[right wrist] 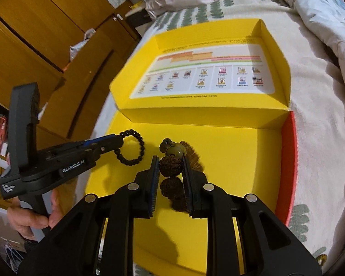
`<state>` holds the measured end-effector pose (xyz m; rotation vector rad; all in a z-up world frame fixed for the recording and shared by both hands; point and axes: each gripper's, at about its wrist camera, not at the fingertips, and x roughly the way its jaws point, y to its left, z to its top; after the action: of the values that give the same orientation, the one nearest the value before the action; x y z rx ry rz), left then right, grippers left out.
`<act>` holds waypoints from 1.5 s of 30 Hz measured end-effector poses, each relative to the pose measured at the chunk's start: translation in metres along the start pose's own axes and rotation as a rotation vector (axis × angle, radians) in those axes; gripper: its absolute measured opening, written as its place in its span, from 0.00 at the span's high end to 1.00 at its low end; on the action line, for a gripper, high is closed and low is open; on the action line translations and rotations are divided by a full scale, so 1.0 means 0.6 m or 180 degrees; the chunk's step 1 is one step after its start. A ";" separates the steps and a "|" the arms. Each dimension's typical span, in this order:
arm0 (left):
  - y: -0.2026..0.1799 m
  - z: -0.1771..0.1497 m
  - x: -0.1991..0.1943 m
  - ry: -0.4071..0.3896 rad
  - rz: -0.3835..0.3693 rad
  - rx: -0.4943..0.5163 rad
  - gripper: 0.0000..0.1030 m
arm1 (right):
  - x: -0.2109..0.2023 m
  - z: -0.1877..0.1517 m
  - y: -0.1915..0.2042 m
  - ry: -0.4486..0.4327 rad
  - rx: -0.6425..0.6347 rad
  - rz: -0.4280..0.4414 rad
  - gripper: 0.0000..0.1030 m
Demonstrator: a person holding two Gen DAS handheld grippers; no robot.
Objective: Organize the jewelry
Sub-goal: 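Lift both bracelets out of the box over the bedspread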
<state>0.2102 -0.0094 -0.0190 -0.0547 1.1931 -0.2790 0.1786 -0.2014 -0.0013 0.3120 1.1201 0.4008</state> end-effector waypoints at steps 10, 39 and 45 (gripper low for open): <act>-0.015 -0.015 -0.060 -0.0127 -0.0007 0.0017 0.91 | -0.080 -0.016 0.007 -0.0195 0.0113 0.0145 0.80; -0.069 -0.213 -0.269 -0.0419 -0.0204 0.0469 0.91 | -0.407 -0.286 -0.067 -0.0766 0.0536 -0.0046 0.80; -0.025 -0.261 -0.278 -0.0450 -0.0242 0.0284 0.91 | -0.452 -0.394 -0.133 -0.0805 0.0805 -0.0300 0.80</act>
<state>0.0062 0.0333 0.0771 -0.0413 1.0385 -0.3887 -0.1271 -0.3874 0.0861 0.5155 0.9327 0.1303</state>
